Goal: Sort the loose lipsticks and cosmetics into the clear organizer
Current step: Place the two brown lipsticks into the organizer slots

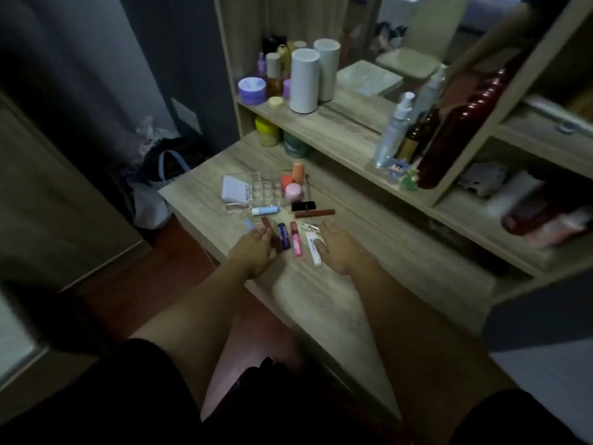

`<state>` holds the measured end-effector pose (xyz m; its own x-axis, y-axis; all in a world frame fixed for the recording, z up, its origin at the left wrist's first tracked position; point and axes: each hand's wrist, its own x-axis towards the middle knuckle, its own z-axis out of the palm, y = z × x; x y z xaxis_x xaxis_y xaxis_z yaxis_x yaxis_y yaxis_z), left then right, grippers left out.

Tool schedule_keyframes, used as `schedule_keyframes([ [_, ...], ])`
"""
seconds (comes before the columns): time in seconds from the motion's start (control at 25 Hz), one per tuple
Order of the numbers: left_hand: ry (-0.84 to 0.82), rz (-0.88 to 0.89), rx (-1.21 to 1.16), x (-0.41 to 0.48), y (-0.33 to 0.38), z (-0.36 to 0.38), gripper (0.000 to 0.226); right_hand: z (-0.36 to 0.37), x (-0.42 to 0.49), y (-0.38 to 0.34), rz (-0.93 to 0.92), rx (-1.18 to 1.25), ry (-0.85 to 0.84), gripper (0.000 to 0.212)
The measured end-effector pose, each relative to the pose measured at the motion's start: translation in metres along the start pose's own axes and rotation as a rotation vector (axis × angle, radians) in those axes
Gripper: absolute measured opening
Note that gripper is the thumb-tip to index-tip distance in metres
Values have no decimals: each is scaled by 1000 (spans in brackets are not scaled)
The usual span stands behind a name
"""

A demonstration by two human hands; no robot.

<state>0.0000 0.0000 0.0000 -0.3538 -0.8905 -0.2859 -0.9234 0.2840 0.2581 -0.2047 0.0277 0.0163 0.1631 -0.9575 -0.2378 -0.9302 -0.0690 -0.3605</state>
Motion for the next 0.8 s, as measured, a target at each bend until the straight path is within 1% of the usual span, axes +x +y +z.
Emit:
schedule_keyframes([
  [0.12, 80, 0, -93, 24, -12, -4, 31, 0, 35, 1, 35, 69, -18, 51],
  [0.2, 132, -57, -149, 40, -13, -11, 23, 1, 59, 4, 39, 60, -3, 48],
  [0.32, 194, -191, -246, 60, -12, -19, 23, 4, 87, 10, 66, -8, 32, 40],
  [0.48, 146, -331, -323, 83, -9, -16, 25, 12, 106, 22, 100, -97, 52, 29],
  [0.68, 96, -402, -311, 100, -9, -4, 32, 23, 120, 37, 42, -167, 59, 33],
  [0.8, 105, -428, -327, 104, -8, -3, 33, 24, 125, 41, 18, -146, 68, 33],
])
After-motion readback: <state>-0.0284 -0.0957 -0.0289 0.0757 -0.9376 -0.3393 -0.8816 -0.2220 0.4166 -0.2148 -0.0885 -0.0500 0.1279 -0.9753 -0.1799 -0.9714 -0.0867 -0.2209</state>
